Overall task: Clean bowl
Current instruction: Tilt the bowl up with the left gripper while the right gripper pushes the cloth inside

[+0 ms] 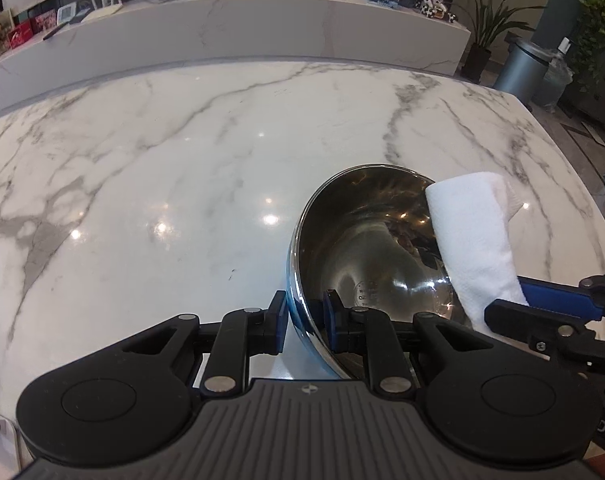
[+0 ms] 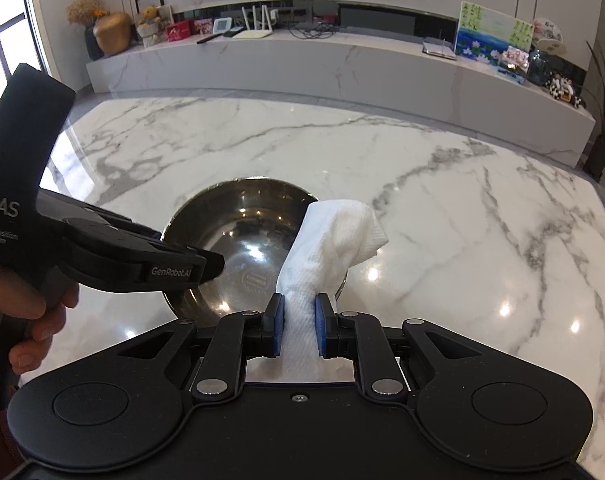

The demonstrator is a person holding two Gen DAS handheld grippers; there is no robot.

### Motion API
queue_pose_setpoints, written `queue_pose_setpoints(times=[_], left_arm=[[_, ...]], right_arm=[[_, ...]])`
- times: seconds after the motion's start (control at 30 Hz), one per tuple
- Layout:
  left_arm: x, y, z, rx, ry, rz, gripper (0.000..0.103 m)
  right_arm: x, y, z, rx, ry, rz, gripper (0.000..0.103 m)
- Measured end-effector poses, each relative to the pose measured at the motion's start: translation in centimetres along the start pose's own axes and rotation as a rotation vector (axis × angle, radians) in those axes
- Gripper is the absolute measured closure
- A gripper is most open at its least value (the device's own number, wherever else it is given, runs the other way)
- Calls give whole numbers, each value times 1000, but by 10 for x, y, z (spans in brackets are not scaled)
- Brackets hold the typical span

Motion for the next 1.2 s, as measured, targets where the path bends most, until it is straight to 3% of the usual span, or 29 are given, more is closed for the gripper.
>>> queue_pose_setpoints(times=[0.17,0.9,1.2], left_arm=[[-5,1,9,74,43,37,87],[-9,4,13,93,62,61,89],[4,-14,15,57,-9,-7,81]], right_arm=[[4,-5,-2,-21,-2,-23,89],[30,-19,-14,-62,-1,-104,89],[32,-19,-12,-45,1,-108,89]])
Point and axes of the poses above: each gripper's, at about its wrist camera, not at the fingertips, and x roughly the way its jaws point, z to its right, y to its top, the point moved 7 cm from there along x, roughly the way its jaws point, and after that the axes turned 7 degrees about x, right-handed, at the moved point
